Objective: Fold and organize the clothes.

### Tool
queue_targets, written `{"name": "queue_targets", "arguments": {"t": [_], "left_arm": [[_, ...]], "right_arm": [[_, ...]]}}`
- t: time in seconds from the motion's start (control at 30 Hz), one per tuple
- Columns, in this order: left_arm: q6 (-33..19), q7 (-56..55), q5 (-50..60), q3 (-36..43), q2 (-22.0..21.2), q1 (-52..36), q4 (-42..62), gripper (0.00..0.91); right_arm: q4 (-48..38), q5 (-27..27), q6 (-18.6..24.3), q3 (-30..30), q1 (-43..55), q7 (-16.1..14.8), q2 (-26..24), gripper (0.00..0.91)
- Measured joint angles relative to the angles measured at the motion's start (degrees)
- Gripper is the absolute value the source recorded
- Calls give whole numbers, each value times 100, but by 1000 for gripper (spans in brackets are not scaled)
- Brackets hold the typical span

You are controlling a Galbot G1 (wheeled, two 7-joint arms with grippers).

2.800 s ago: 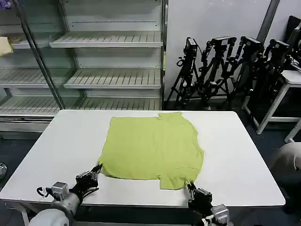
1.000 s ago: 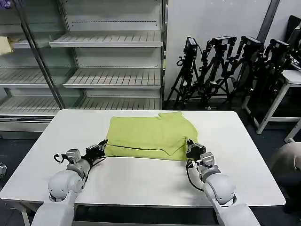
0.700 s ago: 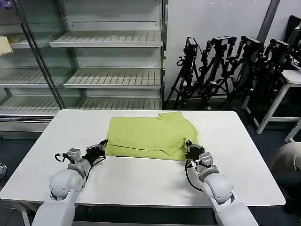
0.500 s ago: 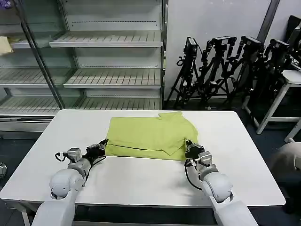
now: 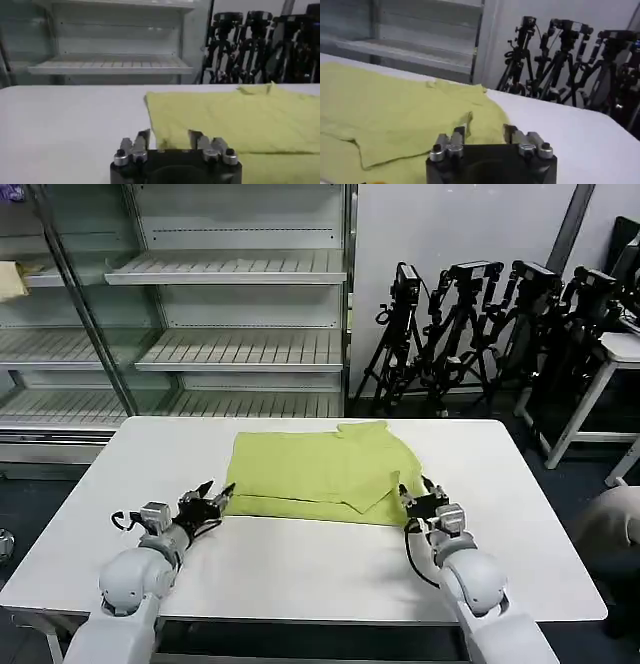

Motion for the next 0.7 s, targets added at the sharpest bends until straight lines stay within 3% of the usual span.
{"name": "queue_targets", "arguments": {"t": [0.07,0.1,0.13,0.17,0.2,0.23,0.27,0.7], "left_arm": [[23,-31,29,-8,3,79,-38,907],[32,-53,37,-20,7,99,-52,907],[41,-77,44,-28,11,120,-63,907],[49,-91,42,-32,13,138,-69,816],[57,-116,40,-33,14,153,-70,282],[64,-125,31,-30,14,168,-70,111],[71,-129,28,-21,13,176,-70,20],[106,-174,15,-73,-59,288,7,20]], "right_arm": [[78,38,-49,65,-126,-15,-25,907],[124,62,-72,97,-184,-30,-45,786],[162,87,-93,126,-243,-47,-63,272],[187,119,-112,149,-294,-57,-75,0],[200,158,-131,171,-336,-59,-85,0],[206,200,-144,190,-364,-66,-95,0],[213,237,-157,207,-390,-75,-104,0],[299,528,-232,241,-605,-219,-152,0]]}}
